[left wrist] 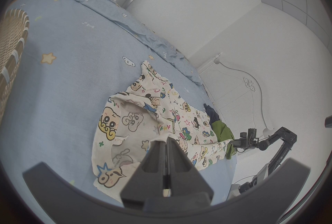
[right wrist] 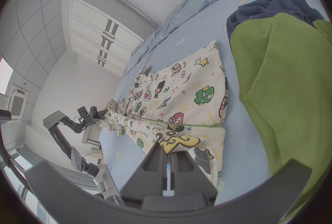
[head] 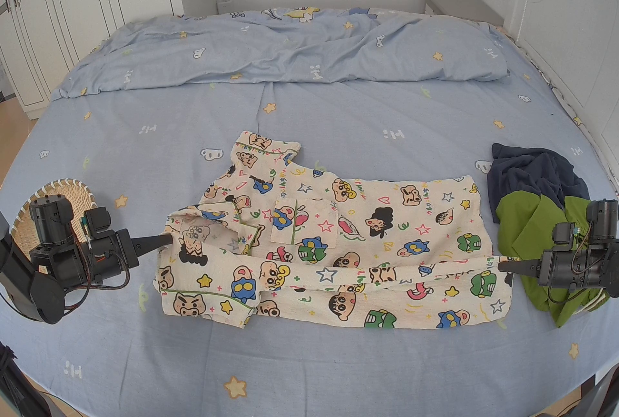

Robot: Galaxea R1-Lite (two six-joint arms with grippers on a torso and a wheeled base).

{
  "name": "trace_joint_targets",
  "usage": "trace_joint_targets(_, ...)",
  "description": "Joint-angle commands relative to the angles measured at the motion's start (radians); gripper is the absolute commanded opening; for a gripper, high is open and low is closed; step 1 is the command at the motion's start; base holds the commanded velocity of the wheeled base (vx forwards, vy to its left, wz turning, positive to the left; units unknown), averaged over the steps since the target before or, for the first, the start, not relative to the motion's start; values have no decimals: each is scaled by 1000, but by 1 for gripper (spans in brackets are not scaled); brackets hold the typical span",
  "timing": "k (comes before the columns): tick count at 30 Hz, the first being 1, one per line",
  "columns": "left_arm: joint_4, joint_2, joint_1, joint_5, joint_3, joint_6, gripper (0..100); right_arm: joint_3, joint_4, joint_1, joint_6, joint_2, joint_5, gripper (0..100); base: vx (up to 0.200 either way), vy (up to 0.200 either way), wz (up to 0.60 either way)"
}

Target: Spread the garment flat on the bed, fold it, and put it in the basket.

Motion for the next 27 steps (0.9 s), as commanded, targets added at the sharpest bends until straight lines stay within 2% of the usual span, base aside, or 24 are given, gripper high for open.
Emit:
trace_joint_targets(1,-30,26,-4,1,-1,-3,0,4,-13,1,1,18,0,0,0,0,0)
trace_joint_targets(10,-146,81,-21,5,2,-50,0,1,-25,8,-2,36,-1,0,0,0,0)
trace_joint_targets(21,-154,100,-27,5,-1,-56,0,6,-44,5,-2,53,-1,0,0,0,0)
trace_joint_targets(22,-154,100,-29,5,-3,-56,100,6,-44,5,-2,55,-1,100,0,0,0)
trace_joint_targets(27,-168,113,-38,6,-4,-58,100,6,-44,10,-1,55,-1,100,0,0,0)
